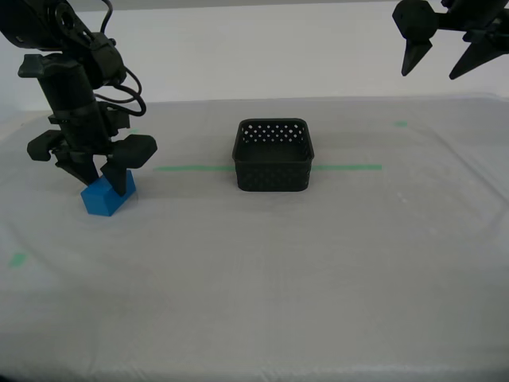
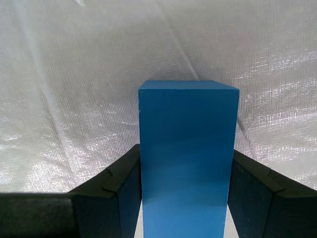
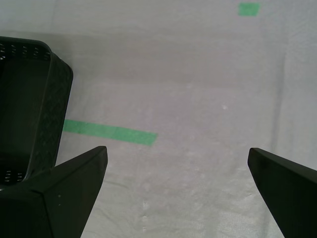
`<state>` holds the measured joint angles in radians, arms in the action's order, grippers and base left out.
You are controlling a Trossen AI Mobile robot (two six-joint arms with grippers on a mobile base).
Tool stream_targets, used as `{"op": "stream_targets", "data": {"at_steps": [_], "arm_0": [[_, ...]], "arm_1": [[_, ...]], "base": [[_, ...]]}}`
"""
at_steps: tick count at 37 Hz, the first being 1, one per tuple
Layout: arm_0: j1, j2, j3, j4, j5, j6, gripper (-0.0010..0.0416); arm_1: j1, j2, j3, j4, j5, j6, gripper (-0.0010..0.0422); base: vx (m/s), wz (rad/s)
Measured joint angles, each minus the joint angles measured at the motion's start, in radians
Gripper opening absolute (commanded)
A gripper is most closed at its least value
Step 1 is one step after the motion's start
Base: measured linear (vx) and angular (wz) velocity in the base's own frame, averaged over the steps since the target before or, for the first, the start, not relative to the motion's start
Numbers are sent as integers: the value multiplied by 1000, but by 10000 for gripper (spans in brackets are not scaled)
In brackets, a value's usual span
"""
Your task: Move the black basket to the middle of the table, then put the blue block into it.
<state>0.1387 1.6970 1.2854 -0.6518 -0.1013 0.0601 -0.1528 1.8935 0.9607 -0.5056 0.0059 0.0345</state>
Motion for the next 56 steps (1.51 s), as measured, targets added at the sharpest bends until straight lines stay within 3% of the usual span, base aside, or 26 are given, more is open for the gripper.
{"op": "stream_targets", "data": {"at_steps": [32,56], "arm_0": [[0,0,0,0,0,0,398],[-2,0,0,0,0,0,398]], "arm_1": [[-7,-27,0,-22,0,-66,-1],[-36,-363,27,-160,0,-182,-1]], "base": [[0,0],[0,0]]}}
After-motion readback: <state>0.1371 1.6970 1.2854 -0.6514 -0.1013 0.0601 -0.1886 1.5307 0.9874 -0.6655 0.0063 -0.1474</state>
